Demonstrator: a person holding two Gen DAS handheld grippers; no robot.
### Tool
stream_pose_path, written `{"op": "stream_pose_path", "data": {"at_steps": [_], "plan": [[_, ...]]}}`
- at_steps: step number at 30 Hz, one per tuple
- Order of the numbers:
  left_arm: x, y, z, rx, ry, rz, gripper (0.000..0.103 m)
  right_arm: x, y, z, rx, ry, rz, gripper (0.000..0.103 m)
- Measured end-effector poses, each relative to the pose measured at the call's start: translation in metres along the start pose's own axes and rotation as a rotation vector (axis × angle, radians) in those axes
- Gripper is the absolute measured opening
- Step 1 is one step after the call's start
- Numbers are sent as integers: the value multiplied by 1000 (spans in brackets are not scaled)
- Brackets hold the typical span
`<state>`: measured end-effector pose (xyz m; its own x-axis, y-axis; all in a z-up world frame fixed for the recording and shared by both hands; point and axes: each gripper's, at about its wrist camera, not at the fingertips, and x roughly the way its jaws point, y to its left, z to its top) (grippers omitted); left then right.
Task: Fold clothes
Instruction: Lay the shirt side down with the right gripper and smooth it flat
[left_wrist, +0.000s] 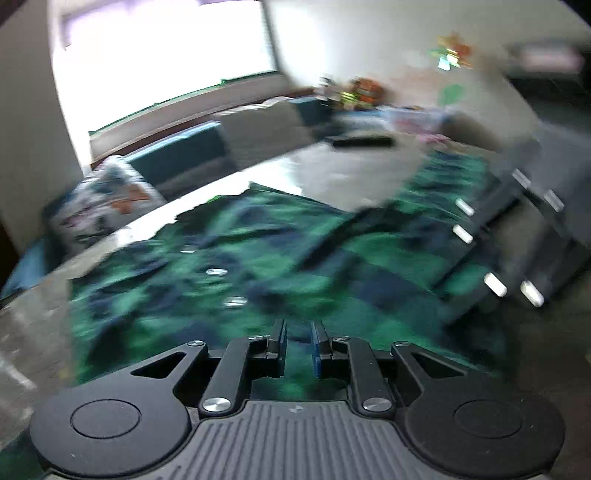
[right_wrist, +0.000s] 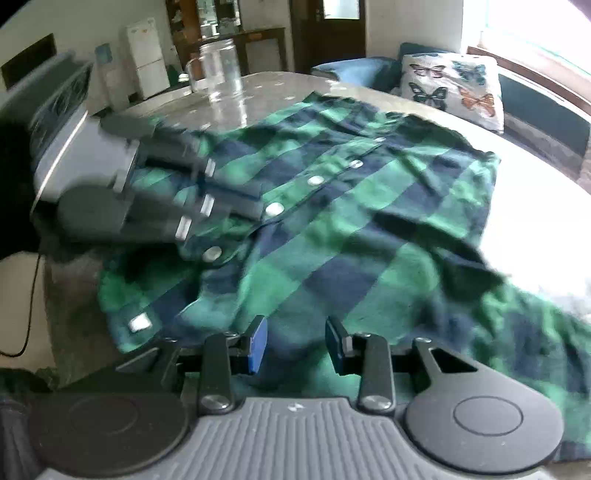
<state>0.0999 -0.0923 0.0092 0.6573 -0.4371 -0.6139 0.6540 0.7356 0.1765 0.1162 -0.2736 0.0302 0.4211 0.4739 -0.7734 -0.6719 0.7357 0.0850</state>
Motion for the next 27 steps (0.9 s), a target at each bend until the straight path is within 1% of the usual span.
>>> {"op": "stream_pose_path", "data": {"at_steps": [1,3,7,9,11,13,18,20,23,26,27], "plan": [[3,-4,-2,10,11,-32,13,-2,-6,5,15,-12,-8,34],[2,-9,-8,23,-1,-41,10,-5,-20,20,43,-44,-28,34],[-2,-6,-12,-24,9,-87,10,4,-51,51,85,-81,-71,34],[-5,-8,-15,-13,7,-100,10,13,-68,66,107,-91,-91,33],[-8,-9,-16,-12,9,-138,10,26,-84,82,126,-104,-105,33],[-9,-9,-15,-21,12,-176,8,42,-100,99,145,-113,-111,30],[-8,-3,-12,-38,17,-223,7,86,-140,140,195,-119,-145,30],[-7,2,-12,-53,23,-248,7,106,-162,160,238,-124,-137,30],[-7,4,-13,-70,27,-303,8,126,-185,181,291,-144,-133,30],[-8,3,-15,-79,23,-354,7,145,-198,196,303,-155,-119,37],[-8,3,-15,-83,23,-373,7,151,-200,199,303,-148,-115,37]]}}
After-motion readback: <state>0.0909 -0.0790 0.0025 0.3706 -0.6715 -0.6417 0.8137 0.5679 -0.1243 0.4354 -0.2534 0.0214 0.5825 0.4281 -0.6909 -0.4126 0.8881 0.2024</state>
